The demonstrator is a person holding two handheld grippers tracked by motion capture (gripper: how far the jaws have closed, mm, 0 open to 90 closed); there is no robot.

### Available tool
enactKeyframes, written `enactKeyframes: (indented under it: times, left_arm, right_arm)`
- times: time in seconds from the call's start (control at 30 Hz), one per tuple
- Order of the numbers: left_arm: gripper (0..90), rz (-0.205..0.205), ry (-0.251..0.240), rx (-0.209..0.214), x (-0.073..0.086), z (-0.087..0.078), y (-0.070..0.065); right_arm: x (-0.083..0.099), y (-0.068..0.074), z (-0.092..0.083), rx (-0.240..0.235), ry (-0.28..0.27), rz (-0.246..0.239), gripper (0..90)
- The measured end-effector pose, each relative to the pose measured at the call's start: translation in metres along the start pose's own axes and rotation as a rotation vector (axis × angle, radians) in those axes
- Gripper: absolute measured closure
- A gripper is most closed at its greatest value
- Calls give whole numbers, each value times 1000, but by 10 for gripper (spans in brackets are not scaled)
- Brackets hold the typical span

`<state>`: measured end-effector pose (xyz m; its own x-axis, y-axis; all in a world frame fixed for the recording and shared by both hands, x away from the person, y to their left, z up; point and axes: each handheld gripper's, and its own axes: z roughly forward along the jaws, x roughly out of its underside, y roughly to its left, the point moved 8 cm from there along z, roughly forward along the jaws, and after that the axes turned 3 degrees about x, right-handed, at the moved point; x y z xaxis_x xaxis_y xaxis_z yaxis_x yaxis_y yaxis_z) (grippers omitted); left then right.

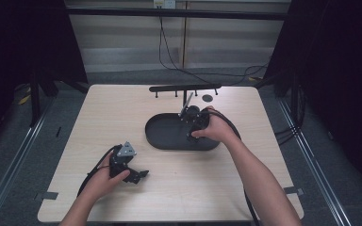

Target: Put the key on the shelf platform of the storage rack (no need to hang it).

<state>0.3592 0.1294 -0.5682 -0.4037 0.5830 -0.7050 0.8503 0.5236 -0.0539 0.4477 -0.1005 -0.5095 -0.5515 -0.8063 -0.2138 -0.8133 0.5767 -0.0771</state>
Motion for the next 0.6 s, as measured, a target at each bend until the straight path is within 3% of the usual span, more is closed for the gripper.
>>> enactKeyframes:
  times: [0.6]
  left_arm:
    - [0,3,5,1,0,-1,0]
  right_arm:
    - [21,8,-15,-14,-32,3,333]
